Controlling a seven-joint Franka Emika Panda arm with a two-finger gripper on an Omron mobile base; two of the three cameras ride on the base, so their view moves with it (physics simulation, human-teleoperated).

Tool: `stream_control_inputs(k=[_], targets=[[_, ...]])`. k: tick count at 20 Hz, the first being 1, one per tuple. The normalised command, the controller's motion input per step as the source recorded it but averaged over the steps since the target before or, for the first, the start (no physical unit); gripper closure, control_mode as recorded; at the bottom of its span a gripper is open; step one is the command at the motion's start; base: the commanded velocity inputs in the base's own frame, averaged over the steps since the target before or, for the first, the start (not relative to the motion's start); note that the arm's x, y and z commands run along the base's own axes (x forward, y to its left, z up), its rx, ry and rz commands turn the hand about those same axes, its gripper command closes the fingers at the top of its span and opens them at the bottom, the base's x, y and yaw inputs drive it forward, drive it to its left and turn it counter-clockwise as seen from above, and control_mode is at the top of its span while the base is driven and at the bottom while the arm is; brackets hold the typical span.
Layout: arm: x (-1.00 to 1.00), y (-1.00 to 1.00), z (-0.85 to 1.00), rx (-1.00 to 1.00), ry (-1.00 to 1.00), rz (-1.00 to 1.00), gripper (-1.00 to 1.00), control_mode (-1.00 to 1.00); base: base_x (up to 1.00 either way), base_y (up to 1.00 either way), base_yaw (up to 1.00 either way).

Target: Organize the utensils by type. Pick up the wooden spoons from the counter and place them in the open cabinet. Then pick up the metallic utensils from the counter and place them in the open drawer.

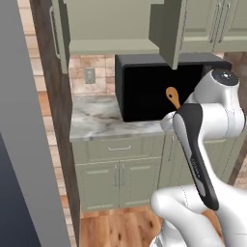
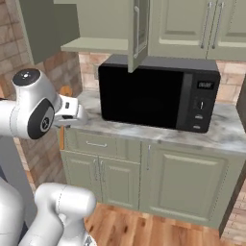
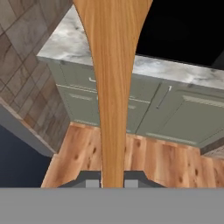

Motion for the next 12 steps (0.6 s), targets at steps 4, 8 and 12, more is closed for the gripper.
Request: stream_control_inputs(k=[4, 8, 12], targets=[[0.0, 0.0, 0.0, 0.0, 0.0, 0.0, 1.0, 1.0, 0.25, 0.08, 0.0], [0.0, 0.0, 0.0, 0.0, 0.0, 0.0, 1.0, 1.0, 0.53, 0.26, 0.0], [0.0, 0.0, 0.0, 0.0, 0.0, 0.0, 1.0, 1.0, 0.62, 0.14, 0.0]])
